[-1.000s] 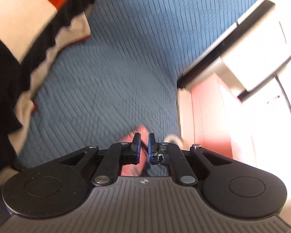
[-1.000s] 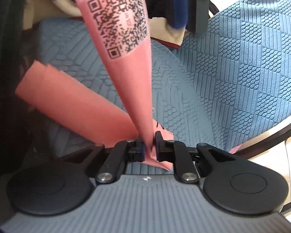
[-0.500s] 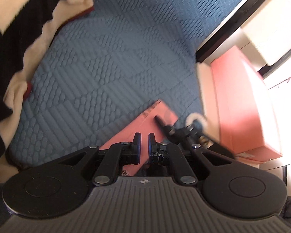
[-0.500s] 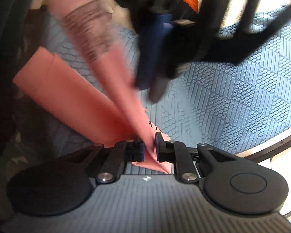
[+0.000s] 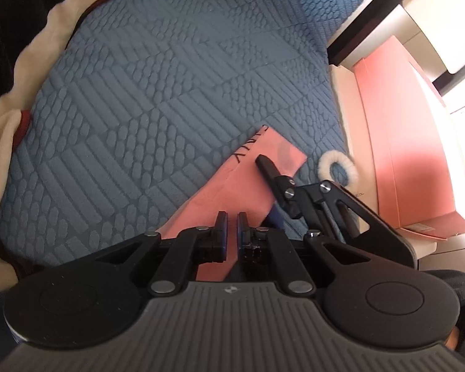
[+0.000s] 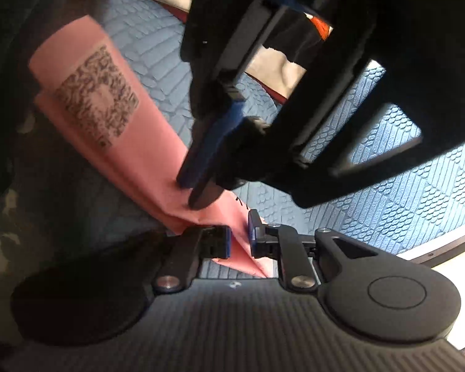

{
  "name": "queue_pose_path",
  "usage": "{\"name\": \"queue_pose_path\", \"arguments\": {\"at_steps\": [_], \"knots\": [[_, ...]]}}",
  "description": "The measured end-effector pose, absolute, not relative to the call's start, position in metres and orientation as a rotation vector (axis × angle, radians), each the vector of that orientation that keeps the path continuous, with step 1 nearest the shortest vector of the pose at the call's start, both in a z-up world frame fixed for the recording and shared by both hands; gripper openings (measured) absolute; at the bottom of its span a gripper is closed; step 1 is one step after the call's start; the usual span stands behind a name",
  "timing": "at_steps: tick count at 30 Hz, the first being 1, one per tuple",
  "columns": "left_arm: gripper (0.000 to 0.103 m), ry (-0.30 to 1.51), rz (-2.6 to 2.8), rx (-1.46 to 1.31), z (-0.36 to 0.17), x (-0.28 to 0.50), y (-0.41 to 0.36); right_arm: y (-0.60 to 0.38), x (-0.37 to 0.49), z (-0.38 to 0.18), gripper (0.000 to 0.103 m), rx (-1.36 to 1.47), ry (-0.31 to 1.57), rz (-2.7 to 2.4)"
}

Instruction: Organize objects

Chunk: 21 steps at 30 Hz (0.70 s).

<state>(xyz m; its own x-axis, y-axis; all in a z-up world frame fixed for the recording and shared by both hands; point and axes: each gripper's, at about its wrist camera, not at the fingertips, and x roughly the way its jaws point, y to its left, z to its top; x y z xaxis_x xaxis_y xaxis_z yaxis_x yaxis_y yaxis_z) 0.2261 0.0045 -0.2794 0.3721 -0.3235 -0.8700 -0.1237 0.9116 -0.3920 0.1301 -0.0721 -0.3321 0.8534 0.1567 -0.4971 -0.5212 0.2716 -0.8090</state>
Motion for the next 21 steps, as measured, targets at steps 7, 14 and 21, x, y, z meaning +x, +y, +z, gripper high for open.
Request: {"name": "queue_pose_path", "arguments": {"at_steps": [7, 14, 21], "knots": [[0.007, 1.200, -0.120, -0.393, -0.285, 0.223, 0.000, -0.078, 0.133, -0.326, 0.022, -1.258, 0.331, 0.496], [0.007, 1.205, -0.116, -0.441, -0.287, 0.224, 0.004, -0.097, 0.136, -0.285, 0.026, -1.115, 0.468, 0.630], [0.007, 1.210, -0.111, -0.502, -0.289, 0.225, 0.010, -0.137, 0.178, -0.224, 0.026, -0.555, 0.739, 0.670]]}}
